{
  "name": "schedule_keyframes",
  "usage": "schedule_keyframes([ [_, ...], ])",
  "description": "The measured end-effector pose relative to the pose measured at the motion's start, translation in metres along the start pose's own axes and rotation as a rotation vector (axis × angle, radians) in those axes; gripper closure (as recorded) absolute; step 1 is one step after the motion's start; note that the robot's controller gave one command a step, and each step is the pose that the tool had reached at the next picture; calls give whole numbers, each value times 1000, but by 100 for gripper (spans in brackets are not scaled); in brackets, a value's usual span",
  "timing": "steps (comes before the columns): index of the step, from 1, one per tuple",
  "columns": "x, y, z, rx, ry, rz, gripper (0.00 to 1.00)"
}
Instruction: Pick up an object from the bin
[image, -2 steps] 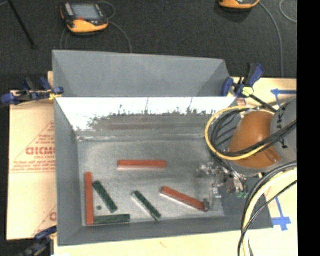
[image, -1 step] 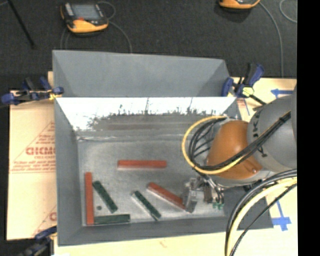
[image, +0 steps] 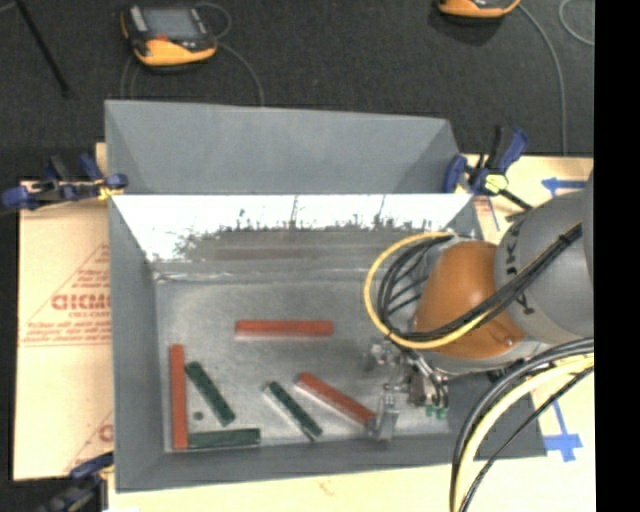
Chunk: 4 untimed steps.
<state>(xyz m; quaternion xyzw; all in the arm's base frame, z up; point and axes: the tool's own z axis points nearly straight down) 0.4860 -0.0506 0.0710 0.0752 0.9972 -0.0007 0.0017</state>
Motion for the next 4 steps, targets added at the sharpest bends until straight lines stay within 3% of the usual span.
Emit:
schedule_keyframes([
  [1, -1, 0, -1, 0, -3, -1, 100],
  [2, -1, 0, -1, 0, -3, -1, 100],
  [3, -4, -1, -47, -1, 9, -8, 100],
  [4, -29, 7, -74, -2, -6, -15, 100],
])
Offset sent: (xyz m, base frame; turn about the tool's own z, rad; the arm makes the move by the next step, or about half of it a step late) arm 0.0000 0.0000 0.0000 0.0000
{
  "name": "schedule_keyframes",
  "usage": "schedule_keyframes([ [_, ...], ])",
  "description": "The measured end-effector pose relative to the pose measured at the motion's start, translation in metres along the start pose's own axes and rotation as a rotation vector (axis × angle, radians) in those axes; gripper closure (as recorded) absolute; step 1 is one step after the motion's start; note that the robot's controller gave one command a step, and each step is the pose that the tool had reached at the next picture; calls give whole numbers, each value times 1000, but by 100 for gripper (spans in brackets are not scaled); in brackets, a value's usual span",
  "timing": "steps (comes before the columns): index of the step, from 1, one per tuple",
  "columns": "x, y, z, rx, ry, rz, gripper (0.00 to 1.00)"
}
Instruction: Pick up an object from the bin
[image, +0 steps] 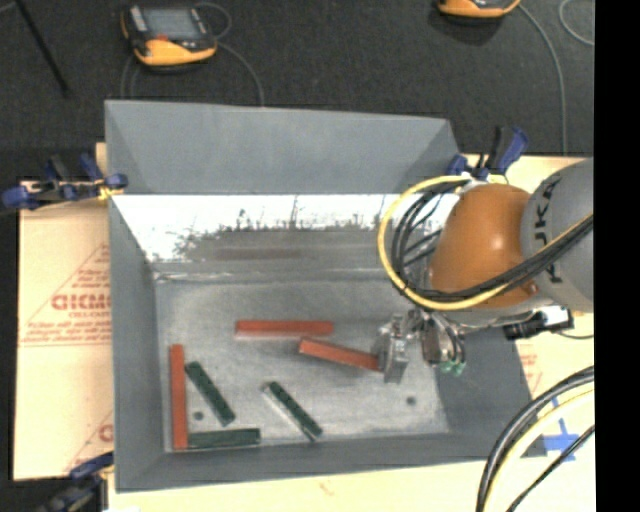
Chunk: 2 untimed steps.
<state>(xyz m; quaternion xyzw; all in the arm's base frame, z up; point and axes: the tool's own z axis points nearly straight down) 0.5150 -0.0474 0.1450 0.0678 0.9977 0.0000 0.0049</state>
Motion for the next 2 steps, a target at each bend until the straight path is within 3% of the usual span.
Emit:
schedule_keyframes([
  [1, 8, -4, -17, 1, 8, 0, 100],
  [2, 4, -3, -45, 0, 7, 33, 100],
])
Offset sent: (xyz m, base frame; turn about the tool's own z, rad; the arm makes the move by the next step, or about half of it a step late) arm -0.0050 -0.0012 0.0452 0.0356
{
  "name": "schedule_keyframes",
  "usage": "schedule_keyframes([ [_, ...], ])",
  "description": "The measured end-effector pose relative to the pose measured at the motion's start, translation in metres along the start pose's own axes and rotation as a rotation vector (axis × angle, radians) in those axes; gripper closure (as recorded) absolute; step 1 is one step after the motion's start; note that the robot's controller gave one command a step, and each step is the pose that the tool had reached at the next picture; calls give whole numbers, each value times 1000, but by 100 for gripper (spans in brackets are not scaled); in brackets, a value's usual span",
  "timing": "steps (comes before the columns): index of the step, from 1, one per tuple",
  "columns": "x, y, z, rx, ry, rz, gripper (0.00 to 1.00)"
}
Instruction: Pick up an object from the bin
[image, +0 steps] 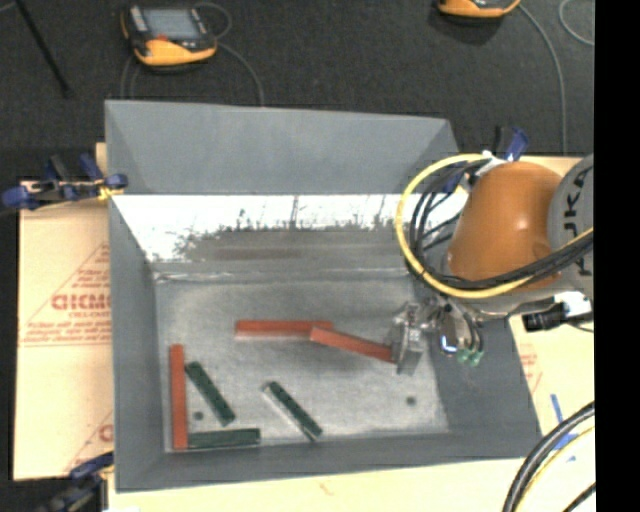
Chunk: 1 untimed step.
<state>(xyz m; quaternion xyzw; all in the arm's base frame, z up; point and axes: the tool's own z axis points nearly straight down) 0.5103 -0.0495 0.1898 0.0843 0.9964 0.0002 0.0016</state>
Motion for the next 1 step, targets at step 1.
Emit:
schedule_keyframes([
  [1, -12, -4, -23, 0, 0, 74, 100],
])
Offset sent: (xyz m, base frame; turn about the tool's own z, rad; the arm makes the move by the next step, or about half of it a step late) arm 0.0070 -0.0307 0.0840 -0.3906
